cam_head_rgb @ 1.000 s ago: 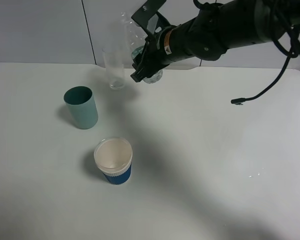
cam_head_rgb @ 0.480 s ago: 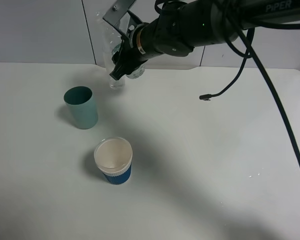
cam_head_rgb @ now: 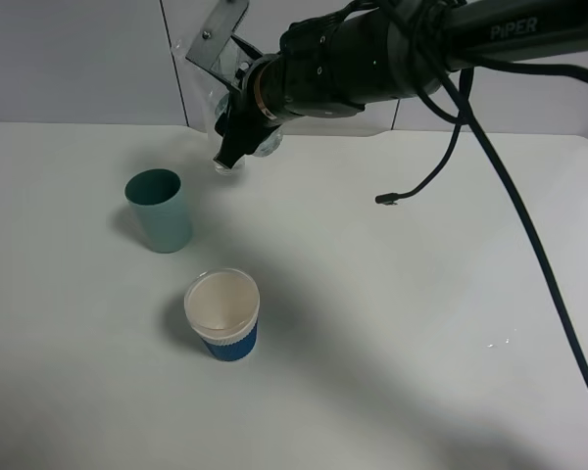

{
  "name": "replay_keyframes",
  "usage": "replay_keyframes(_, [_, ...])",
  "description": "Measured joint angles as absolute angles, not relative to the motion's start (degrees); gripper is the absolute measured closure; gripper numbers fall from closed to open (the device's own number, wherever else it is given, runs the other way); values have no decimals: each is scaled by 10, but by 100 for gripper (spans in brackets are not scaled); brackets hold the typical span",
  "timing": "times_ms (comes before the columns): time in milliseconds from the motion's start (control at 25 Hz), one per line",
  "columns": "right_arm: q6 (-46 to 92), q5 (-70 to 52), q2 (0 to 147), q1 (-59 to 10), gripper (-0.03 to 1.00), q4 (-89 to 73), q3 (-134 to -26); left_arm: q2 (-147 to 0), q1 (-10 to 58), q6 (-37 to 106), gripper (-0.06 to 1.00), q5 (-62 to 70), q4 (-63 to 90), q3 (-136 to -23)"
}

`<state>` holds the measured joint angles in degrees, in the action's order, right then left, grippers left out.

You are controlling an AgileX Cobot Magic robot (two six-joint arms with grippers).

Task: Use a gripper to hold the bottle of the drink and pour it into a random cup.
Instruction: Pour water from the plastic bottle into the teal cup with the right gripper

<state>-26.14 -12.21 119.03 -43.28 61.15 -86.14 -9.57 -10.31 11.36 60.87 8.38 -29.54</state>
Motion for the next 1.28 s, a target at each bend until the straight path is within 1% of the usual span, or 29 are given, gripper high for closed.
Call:
replay_keyframes(520, [-297,-164,1224,-473,39,681,-895,-96,-103,114,-5,609,84,-295])
replay_keyframes(920, [-297,-195,1227,-479,39,729,-896,-96,-103,114,-5,609,83,-295])
replay_keyframes(1280, [-302,-193,1227,-489,39,762,-896,-96,-103,114,-5,609,83,-295])
